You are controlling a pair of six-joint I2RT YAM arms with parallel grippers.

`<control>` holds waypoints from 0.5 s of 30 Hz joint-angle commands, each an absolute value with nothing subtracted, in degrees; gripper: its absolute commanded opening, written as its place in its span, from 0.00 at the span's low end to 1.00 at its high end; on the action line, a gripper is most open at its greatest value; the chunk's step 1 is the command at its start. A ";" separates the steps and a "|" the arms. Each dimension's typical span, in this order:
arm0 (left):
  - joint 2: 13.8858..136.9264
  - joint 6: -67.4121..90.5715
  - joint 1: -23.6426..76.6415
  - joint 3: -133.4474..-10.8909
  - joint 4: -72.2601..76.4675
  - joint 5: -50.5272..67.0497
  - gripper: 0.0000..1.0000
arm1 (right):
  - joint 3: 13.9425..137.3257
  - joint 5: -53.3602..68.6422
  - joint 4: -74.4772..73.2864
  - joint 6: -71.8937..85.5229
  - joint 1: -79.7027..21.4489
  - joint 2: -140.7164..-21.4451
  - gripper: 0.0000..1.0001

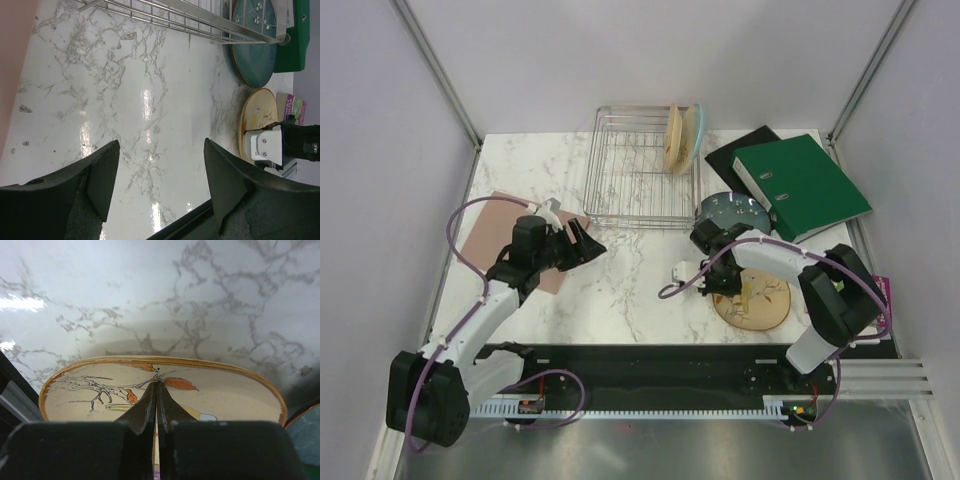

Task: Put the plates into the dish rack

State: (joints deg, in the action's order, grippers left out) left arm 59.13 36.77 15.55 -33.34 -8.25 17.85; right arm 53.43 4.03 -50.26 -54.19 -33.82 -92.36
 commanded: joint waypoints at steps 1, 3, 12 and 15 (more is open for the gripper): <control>56.34 33.40 14.33 -33.84 -10.54 16.61 0.76 | 54.92 17.31 -35.95 -51.25 -40.51 -98.87 0.04; 55.20 33.14 14.06 -33.84 -12.12 16.70 0.77 | 58.70 17.93 -35.25 -49.14 -43.83 -101.68 0.05; 54.23 30.94 10.73 -34.98 -16.17 14.76 0.82 | 79.88 19.25 -32.61 -40.35 -51.67 -116.01 0.05; 54.14 30.67 9.84 -34.46 -16.35 16.96 0.82 | 83.40 18.64 -32.43 -37.10 -52.56 -115.32 0.05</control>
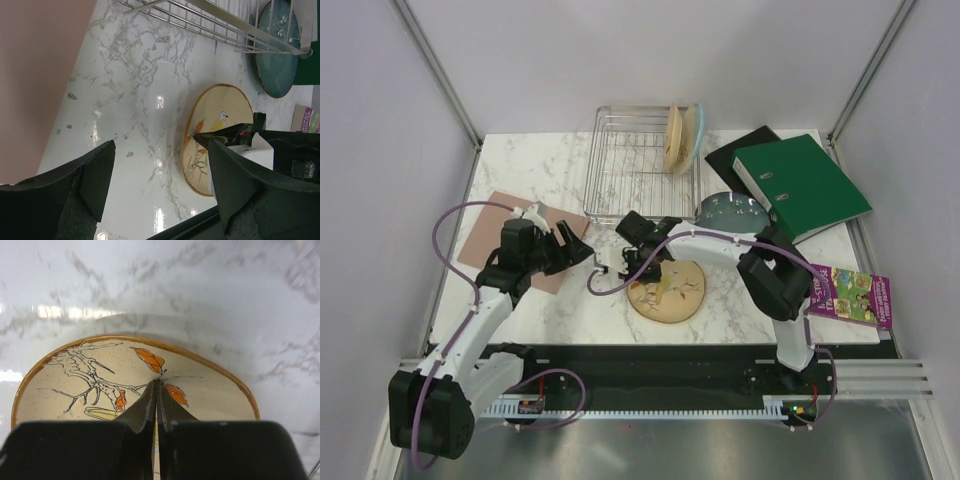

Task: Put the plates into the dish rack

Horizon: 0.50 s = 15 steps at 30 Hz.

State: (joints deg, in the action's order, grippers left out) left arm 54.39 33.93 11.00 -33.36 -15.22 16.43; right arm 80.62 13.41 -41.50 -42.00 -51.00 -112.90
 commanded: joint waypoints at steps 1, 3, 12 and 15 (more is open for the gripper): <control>53.88 31.02 9.93 -33.93 -16.35 18.88 0.82 | 83.41 17.94 -31.91 -34.13 -52.65 -113.14 0.08; 53.96 31.29 9.93 -31.82 -15.65 20.65 0.81 | 81.75 13.81 -30.51 -30.95 -52.12 -109.79 0.20; 61.77 29.54 12.73 -22.50 1.65 32.52 0.68 | 63.74 27.39 -26.90 -1.72 -29.58 -92.64 0.55; 64.32 29.62 14.67 -21.45 6.05 33.31 0.68 | 56.44 31.63 -23.21 5.06 -23.15 -90.09 0.56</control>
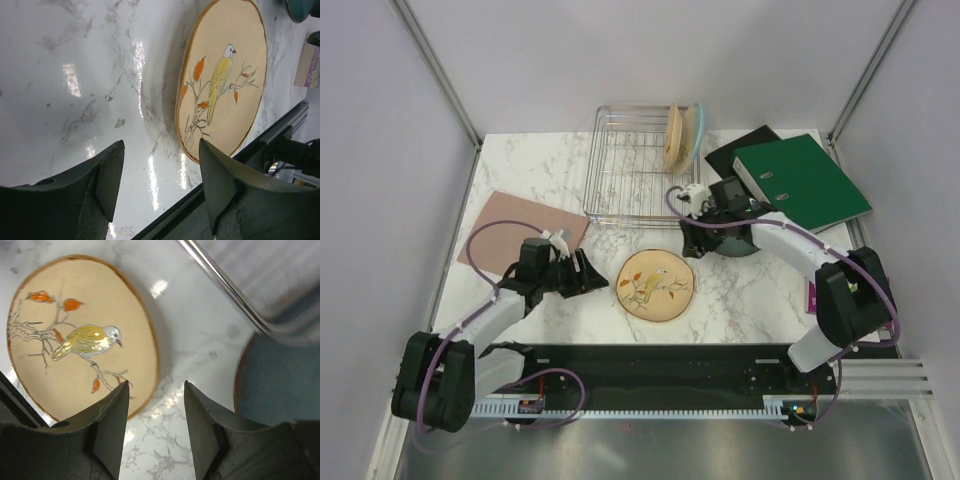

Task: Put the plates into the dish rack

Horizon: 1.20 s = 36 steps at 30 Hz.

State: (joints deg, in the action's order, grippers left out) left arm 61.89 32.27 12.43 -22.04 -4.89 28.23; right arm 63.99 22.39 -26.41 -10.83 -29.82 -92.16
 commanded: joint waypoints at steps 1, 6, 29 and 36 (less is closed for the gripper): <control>65.38 29.88 15.03 -21.45 6.85 33.83 0.68 | 53.38 34.34 -21.29 6.75 -21.72 -89.48 0.56; 71.79 30.15 17.31 -23.20 12.03 34.28 0.68 | 43.79 39.99 -13.64 16.69 -13.46 -88.86 0.56; 86.66 30.76 18.54 -24.17 21.88 42.44 0.14 | 36.21 52.47 10.19 30.23 -11.69 -103.00 0.62; 89.12 31.11 18.63 -25.93 22.76 44.74 0.02 | 36.83 51.77 10.29 29.80 -14.94 -103.89 0.61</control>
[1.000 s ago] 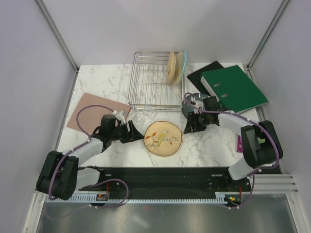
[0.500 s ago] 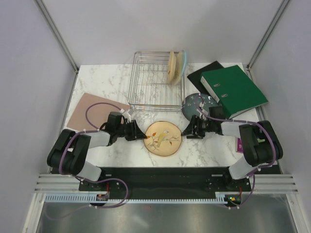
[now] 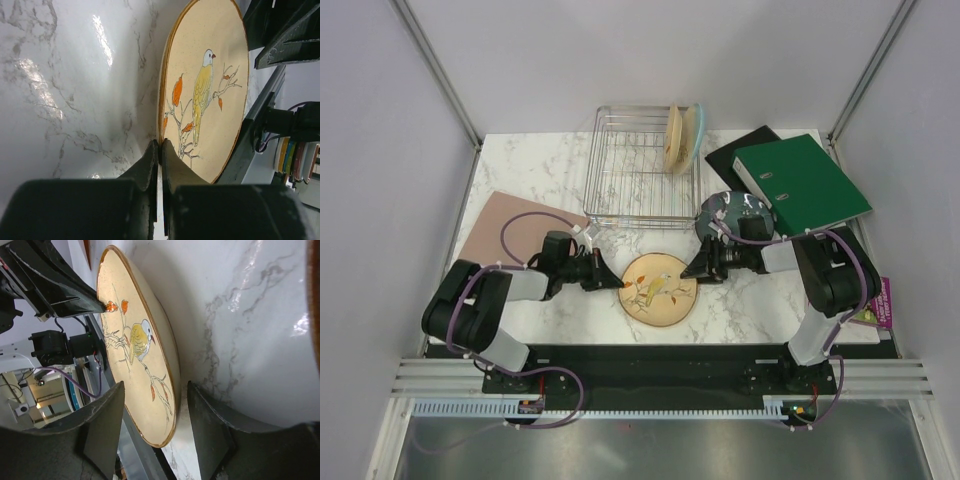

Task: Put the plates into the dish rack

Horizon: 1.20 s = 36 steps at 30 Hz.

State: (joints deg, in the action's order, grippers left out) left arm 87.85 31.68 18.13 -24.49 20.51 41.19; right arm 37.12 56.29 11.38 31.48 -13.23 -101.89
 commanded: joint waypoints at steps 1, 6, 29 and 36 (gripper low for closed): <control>89.03 31.29 18.55 -26.01 22.76 44.56 0.02 | 36.83 50.98 10.02 29.45 -15.46 -103.80 0.61; 88.86 31.82 18.54 -26.02 22.94 43.68 0.02 | 37.79 48.43 5.72 26.11 -17.84 -102.92 0.59; 86.05 31.91 18.55 -25.05 23.64 41.75 0.02 | 41.66 49.13 7.13 26.99 -26.54 -103.36 0.22; 80.78 26.39 17.41 -28.91 11.39 38.59 0.35 | 44.64 50.01 -5.34 18.83 -26.19 -96.25 0.00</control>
State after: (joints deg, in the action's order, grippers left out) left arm 85.82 30.55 17.12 -24.60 17.26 37.98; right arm 41.74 49.21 3.14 26.57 -23.03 -101.41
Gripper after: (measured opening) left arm 0.213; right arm 0.094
